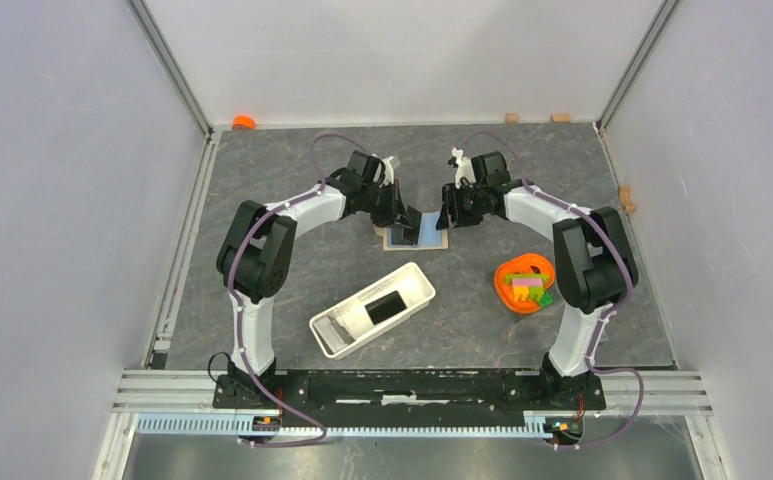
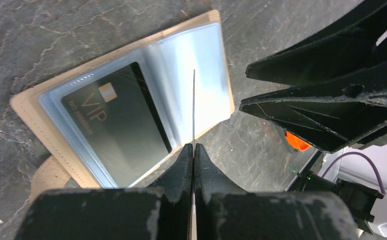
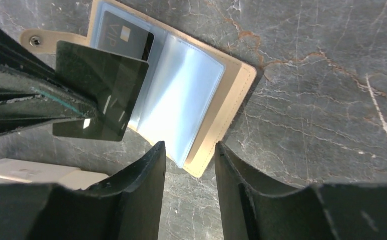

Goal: Put the credit cards into the card holder
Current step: Insert the credit card into the card holder.

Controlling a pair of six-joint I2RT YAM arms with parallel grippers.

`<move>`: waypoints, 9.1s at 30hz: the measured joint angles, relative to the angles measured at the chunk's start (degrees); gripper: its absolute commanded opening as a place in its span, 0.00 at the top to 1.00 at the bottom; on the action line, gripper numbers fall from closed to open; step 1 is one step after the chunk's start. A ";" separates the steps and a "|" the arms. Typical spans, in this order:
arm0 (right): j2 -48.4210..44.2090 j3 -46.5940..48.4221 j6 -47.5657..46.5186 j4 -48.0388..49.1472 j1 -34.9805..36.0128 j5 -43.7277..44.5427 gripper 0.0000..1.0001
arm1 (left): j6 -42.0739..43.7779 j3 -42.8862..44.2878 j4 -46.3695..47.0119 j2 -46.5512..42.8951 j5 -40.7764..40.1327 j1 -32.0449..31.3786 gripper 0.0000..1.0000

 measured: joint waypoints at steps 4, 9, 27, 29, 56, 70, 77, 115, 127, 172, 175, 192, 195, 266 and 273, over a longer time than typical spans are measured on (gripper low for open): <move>1.64 0.31 0.00 0.28 0.00 -1.18 0.60 | -0.61 0.00 0.35 1.55 -0.02 0.59 0.98; 3.17 0.46 0.02 1.09 0.00 -2.97 0.60 | -0.68 0.00 0.81 1.77 -0.04 0.92 0.98; 6.51 0.79 2.10 2.58 0.02 -1.38 1.00 | -5.25 -0.90 5.99 3.21 0.00 1.33 0.98; 6.51 0.79 2.51 2.67 0.02 -0.83 1.00 | -5.86 -1.49 6.82 3.23 -0.02 1.46 0.98; 6.51 0.79 3.72 3.02 0.00 1.01 1.00 | -18.16 -6.73 18.34 6.08 0.66 2.47 0.98; 6.51 0.79 4.11 3.02 0.02 1.16 1.00 | -18.56 -6.73 19.65 6.97 1.84 2.62 0.98; 6.51 0.79 4.15 3.02 0.02 1.16 1.00 | -19.19 -6.86 20.39 7.17 2.01 2.60 0.98; 6.51 0.76 4.55 2.99 0.02 1.38 1.00 | -21.27 -9.57 22.12 6.10 2.05 2.14 0.98; 6.51 0.76 4.66 2.99 0.00 1.40 1.00 | -21.38 -9.05 23.76 7.13 2.60 2.10 0.98; 5.62 0.55 5.11 3.58 0.33 1.86 0.57 | -4.55 -0.07 1.38 2.62 -14.08 -1.62 0.43; 5.05 0.42 5.16 3.58 0.24 2.36 0.50 | -4.55 0.26 1.18 2.91 -14.08 -2.14 0.43; -1.70 -4.85 6.23 5.42 -2.84 5.66 0.39 | -5.60 3.69 2.03 5.92 -13.94 -4.83 0.43; -2.32 -5.66 6.23 6.08 -3.56 6.10 0.39 | -6.08 4.76 2.25 7.02 -13.86 -5.40 0.44; -4.61 -13.70 5.62 10.73 -11.26 -4.74 0.73 | 0.79 8.24 -3.96 3.85 -25.49 -5.14 0.35; -3.96 -13.68 5.60 10.75 -10.95 -4.74 0.74 | 0.83 8.09 -4.02 4.79 -25.00 -5.31 0.40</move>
